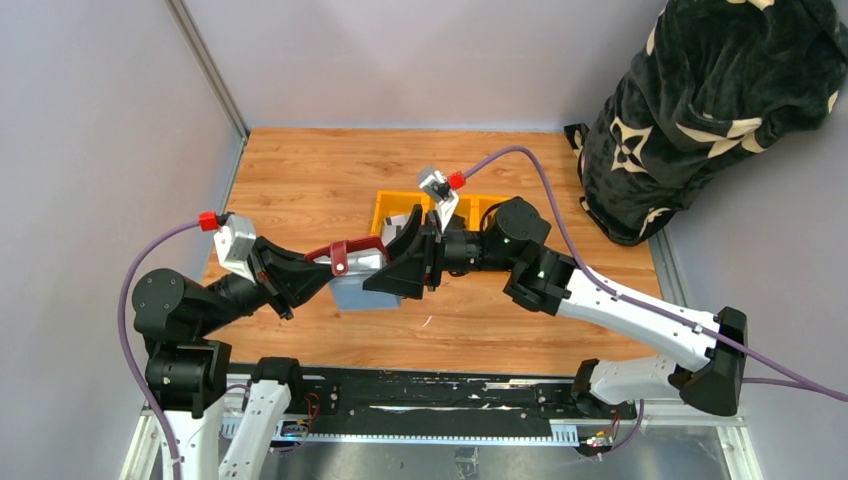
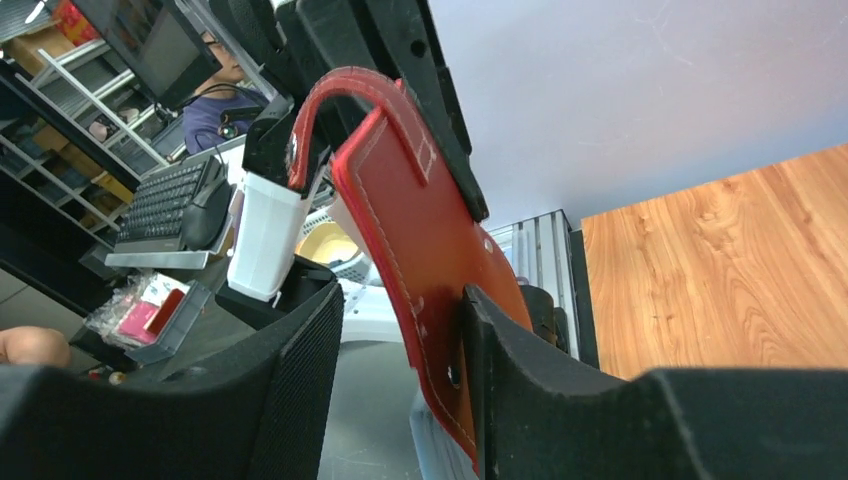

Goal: Take the credit cards out of the card holder
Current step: Open the card holder.

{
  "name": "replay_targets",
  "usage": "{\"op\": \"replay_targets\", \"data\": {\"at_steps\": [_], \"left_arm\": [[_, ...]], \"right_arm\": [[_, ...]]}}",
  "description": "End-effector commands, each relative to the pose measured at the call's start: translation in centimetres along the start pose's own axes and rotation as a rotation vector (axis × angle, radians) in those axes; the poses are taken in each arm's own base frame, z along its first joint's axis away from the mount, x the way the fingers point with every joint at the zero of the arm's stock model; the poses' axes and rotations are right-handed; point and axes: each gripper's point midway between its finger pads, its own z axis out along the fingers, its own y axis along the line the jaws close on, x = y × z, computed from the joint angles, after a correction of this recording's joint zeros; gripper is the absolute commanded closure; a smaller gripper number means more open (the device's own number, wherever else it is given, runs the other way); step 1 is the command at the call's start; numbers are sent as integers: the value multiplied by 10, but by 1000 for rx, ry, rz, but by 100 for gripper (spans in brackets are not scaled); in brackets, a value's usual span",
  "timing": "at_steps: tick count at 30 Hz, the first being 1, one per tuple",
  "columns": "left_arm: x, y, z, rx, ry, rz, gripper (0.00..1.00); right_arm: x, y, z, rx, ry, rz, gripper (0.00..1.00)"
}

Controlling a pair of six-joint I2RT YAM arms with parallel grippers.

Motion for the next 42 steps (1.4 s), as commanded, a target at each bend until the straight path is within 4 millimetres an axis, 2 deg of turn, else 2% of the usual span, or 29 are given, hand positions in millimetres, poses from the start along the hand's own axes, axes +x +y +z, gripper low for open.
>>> {"op": "replay_targets", "data": {"at_steps": [1,5,8,15,21,32,42], "left_arm": [[-35,-2,6,-5,-110,-64,100],[-46,-3,11,13,-126,-149,100],[-49,-5,13,35,-125,-195,100],[-49,-10,14,68,-123,-240,100],[-51,-18,13,98,-117,-249,100],[-47,-25,11,137,-90,-255,100],[-50,-33,9,173,-84,-263,100]], "right_arm": [[16,18,-14,-76,33,2,47],[29,19,-30,-71,25,-8,46],[37,12,-40,-26,16,-21,46],[23,10,-46,25,-36,-77,54],[7,-4,-48,134,-96,-100,63],[-12,-13,-42,180,-163,-103,60],[-20,-19,-39,240,-173,-195,61]]}}
